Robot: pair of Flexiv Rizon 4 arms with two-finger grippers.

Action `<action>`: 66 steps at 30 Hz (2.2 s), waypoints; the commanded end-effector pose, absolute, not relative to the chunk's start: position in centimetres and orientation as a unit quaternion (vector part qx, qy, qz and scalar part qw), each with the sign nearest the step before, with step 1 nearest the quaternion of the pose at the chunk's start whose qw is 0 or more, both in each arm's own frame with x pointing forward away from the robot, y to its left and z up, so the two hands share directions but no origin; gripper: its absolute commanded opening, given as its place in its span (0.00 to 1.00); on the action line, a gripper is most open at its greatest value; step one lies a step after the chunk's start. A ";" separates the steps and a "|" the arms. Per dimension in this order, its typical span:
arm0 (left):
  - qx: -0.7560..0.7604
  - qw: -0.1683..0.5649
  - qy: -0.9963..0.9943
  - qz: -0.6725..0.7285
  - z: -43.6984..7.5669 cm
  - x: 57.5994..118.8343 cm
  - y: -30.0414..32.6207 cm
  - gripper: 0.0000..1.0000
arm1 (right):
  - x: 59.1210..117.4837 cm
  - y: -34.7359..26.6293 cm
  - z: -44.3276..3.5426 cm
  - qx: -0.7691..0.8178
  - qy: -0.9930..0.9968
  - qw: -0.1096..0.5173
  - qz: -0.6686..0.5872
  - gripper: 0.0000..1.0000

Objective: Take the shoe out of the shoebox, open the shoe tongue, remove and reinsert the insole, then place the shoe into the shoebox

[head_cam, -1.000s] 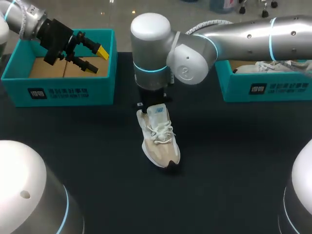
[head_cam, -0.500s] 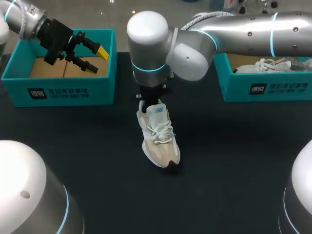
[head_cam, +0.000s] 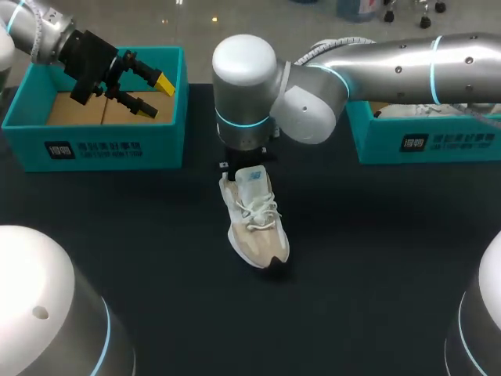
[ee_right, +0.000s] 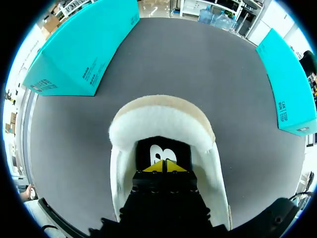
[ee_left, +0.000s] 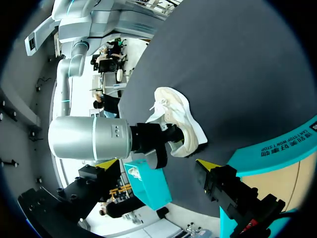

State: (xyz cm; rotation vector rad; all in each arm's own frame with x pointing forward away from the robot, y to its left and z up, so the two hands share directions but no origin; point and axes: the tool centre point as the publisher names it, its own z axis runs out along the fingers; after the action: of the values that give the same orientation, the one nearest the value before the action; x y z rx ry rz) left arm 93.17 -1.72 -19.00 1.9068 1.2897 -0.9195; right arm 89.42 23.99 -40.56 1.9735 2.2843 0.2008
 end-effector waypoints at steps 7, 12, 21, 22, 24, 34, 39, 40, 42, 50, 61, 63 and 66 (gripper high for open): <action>0.728 0.324 0.492 -0.350 -19.0 93.1 -1.7 1.00 | 90.4 23.8 -37.2 0.649 0.750 0.100 0.079 0.00; 0.728 0.324 0.492 -0.350 -19.0 93.1 -1.7 1.00 | 91.2 24.1 -38.8 0.650 0.747 0.112 0.087 0.00; 0.728 0.324 0.492 -0.350 -19.0 93.1 -1.7 1.00 | 91.1 24.2 -40.9 0.651 0.743 0.117 0.100 0.00; 0.728 0.324 0.492 -0.350 -19.0 93.1 -1.7 1.00 | 91.0 24.1 -41.1 0.652 0.743 0.114 0.097 0.00; 0.728 0.324 0.492 -0.350 -19.0 93.1 -1.7 1.00 | 90.8 23.9 -40.9 0.652 0.743 0.114 0.095 0.00; 0.728 0.324 0.492 -0.350 -19.0 93.1 -1.7 1.00 | 88.8 22.1 -38.2 0.644 0.760 0.071 0.051 0.00; 0.728 0.324 0.492 -0.350 -19.0 93.1 -1.7 1.00 | 88.2 22.2 -39.6 0.638 0.768 0.050 0.033 0.00; 0.728 0.324 0.492 -0.350 -19.0 93.1 -1.7 1.00 | 88.2 22.3 -40.0 0.638 0.768 0.044 0.029 0.00; 0.728 0.324 0.492 -0.350 -19.0 93.1 -1.7 1.00 | 88.2 22.6 -40.7 0.637 0.770 0.029 0.022 0.00; 0.728 0.324 0.492 -0.350 -19.0 93.1 -1.7 1.00 | 87.9 23.2 -42.5 0.625 0.781 0.006 -0.007 0.00; 0.728 0.324 0.492 -0.350 -19.0 93.1 -1.7 1.00 | 88.3 22.7 -36.5 0.612 0.788 -0.023 -0.059 0.00; 0.728 0.324 0.492 -0.350 -19.0 93.1 -1.7 1.00 | 88.1 22.9 -36.2 0.613 0.786 -0.041 -0.071 0.00; 0.728 0.324 0.492 -0.350 -19.0 93.1 -1.7 1.00 | 87.9 23.1 -36.0 0.621 0.777 -0.064 -0.076 0.00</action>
State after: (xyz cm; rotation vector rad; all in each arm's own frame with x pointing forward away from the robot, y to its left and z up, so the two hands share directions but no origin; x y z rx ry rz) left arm 93.17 -1.72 -19.00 1.9067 1.2896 -0.9195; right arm 87.27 22.87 -35.70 2.0137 2.5272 -0.1967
